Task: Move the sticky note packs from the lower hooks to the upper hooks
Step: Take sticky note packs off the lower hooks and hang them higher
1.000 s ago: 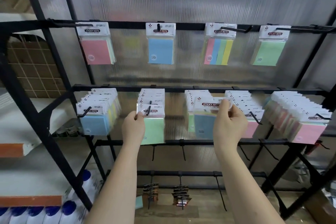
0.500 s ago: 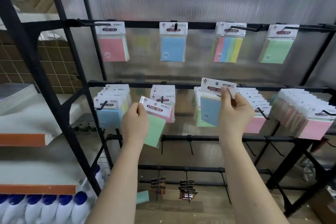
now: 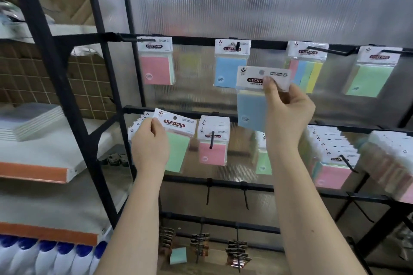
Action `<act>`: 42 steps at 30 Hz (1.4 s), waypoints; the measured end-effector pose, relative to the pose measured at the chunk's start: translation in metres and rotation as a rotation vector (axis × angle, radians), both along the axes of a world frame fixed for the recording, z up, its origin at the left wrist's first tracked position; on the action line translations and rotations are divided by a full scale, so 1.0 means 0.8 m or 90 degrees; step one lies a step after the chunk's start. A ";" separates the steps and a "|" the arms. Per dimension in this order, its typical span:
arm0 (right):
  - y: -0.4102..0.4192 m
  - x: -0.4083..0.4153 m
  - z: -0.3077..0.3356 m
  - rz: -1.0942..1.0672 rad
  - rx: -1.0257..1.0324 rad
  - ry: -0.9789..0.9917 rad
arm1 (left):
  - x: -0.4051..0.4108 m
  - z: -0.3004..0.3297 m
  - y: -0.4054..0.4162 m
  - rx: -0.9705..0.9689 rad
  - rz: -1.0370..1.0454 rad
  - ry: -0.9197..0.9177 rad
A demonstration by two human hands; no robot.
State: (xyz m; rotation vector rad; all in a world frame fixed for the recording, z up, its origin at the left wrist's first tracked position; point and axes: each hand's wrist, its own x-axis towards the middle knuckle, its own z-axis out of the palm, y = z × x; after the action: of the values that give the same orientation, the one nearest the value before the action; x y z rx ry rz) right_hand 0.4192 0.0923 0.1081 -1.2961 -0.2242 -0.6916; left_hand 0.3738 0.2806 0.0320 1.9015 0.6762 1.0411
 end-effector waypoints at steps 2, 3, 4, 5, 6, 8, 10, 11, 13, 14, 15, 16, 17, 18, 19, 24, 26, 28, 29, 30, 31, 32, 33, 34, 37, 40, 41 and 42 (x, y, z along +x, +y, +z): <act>0.009 0.006 0.014 0.026 0.017 -0.025 | 0.004 0.004 0.008 -0.003 0.015 0.000; 0.013 0.008 0.021 0.039 0.021 -0.035 | 0.006 0.006 0.012 -0.004 0.022 0.000; 0.018 0.010 0.027 0.051 0.022 -0.046 | 0.008 0.007 0.014 -0.003 0.028 0.001; 0.022 0.010 0.033 0.060 0.019 -0.055 | 0.010 0.008 0.016 0.000 0.035 0.003; 0.026 0.013 0.038 0.064 0.013 -0.058 | 0.012 0.009 0.017 0.002 0.039 0.005; 0.033 0.016 0.045 0.069 0.000 -0.054 | 0.015 0.011 0.017 0.003 0.041 0.007; 0.039 0.020 0.049 0.080 0.003 -0.047 | 0.017 0.011 0.018 0.000 0.044 0.010; 0.041 0.022 0.050 0.082 0.008 -0.039 | 0.019 0.011 0.019 0.000 0.046 0.010; 0.042 0.024 0.052 0.072 0.005 -0.019 | 0.023 0.010 0.021 0.004 0.045 0.013; 0.042 0.025 0.053 0.066 0.004 -0.012 | 0.025 0.010 0.022 0.004 0.042 0.017; 0.042 0.026 0.054 0.062 0.004 -0.005 | 0.027 0.010 0.022 0.003 0.039 0.019; 0.042 0.028 0.054 0.062 0.004 0.004 | 0.028 0.010 0.022 0.002 0.036 0.021; 0.042 0.029 0.054 0.063 0.005 0.012 | 0.028 0.010 0.022 0.002 0.033 0.022; 0.042 0.031 0.054 0.066 0.005 0.018 | 0.029 0.011 0.022 0.003 0.033 0.023; 0.042 0.031 0.055 0.068 0.002 0.024 | 0.029 0.012 0.022 0.005 0.033 0.025; 0.042 0.031 0.056 0.106 -0.015 0.059 | 0.029 0.015 0.024 0.010 0.032 0.025; 0.042 0.032 0.059 0.115 -0.009 0.067 | 0.029 0.014 0.025 0.013 0.034 0.022; 0.042 0.033 0.062 0.109 -0.013 0.068 | 0.028 0.014 0.027 0.015 0.036 0.017; 0.042 0.036 0.062 0.105 -0.016 0.071 | 0.028 0.013 0.029 0.016 0.037 0.017; 0.042 0.038 0.061 0.103 -0.019 0.076 | 0.028 0.013 0.030 0.017 0.038 0.019; 0.043 0.041 0.059 0.106 -0.019 0.081 | 0.028 0.013 0.031 0.018 0.038 0.022; 0.045 0.046 0.056 0.113 -0.017 0.085 | 0.028 0.013 0.032 0.017 0.039 0.023; 0.047 0.051 0.054 0.119 -0.016 0.087 | 0.027 0.014 0.032 0.014 0.040 0.024; 0.050 0.058 0.052 0.122 -0.016 0.088 | 0.027 0.015 0.032 0.012 0.041 0.025; 0.061 0.087 0.051 0.113 -0.023 0.105 | 0.025 0.018 0.030 0.008 0.039 0.035; 0.072 0.122 0.054 0.090 -0.070 0.141 | 0.024 0.021 0.026 0.015 0.039 0.045; 0.075 0.133 0.057 0.084 -0.080 0.155 | 0.023 0.021 0.026 0.017 0.037 0.046; 0.077 0.143 0.059 0.079 -0.089 0.170 | 0.023 0.022 0.025 0.018 0.035 0.047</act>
State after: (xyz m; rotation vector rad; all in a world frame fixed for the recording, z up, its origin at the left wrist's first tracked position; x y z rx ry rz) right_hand 0.5334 0.1540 0.1551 -1.4801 -0.1359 -0.3982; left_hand 0.3922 0.3006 0.0495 1.9639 0.7643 1.0237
